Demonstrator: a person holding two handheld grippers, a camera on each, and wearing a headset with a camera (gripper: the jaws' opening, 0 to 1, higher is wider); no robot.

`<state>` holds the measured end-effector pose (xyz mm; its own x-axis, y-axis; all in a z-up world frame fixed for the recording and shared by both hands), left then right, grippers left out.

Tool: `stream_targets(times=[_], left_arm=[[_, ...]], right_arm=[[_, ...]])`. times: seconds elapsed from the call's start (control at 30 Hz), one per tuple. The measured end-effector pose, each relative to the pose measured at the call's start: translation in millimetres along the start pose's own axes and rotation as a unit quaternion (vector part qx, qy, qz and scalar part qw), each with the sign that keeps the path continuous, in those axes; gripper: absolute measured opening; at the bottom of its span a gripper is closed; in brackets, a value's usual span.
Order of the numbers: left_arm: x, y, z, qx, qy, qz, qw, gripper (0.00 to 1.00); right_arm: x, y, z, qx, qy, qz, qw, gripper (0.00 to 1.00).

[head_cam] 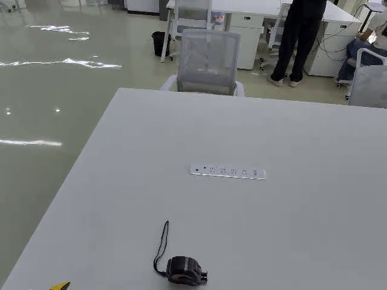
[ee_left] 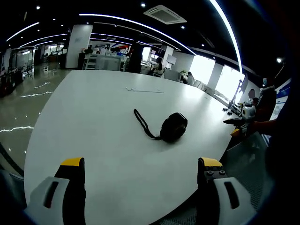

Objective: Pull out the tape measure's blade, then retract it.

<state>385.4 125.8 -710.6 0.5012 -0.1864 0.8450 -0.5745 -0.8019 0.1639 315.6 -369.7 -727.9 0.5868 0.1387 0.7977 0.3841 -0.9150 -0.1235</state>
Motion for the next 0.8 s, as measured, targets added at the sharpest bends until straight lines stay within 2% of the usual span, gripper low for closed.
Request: stream_targets(times=[0.1,0.17,0.27,0.57,0.8], left_arm=[[2.5,0.5,0.2,-0.001,0.002,0.001,1.0000,0.99],[2.9,0.8,2.1,-0.002,0.001,0.000,1.0000,0.99],[5.2,5.0,5.8,-0.005,-0.002,0.003,1.0000,0.99],[8.7,5.4,9.8,-0.010,-0.004,0.004,0.9999,0.99],[7.1,5.4,7.8,-0.011,-0.002,0.001,0.9999,0.99]], right_arm=[[1.1,1.4,-1.8,-0.003,-0.004,-0.005,1.0000,1.00],[0.6,3.1,-3.3,-0.008,-0.016,-0.025,0.9995,1.00],[1.8,3.9,-3.9,-0.008,-0.016,-0.023,0.9996,1.00],[0.4,6.4,-7.9,-0.010,-0.017,-0.020,0.9996,1.00],[-1.9,-0.2,-4.6,-0.005,-0.018,-0.019,0.9996,1.00]])
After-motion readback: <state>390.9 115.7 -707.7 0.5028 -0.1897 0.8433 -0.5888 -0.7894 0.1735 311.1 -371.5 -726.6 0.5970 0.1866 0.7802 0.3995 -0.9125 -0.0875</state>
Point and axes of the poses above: the centre of the closed fingertips' face, and the gripper's own axes: z roughly forward along the fingers, y roughly to its right, x roughly out of its top, the point moved 3 cm from there along -z, roughly backward along the fingers, and after that the axes turned 5 degrees about z, right-handed, at the moved point
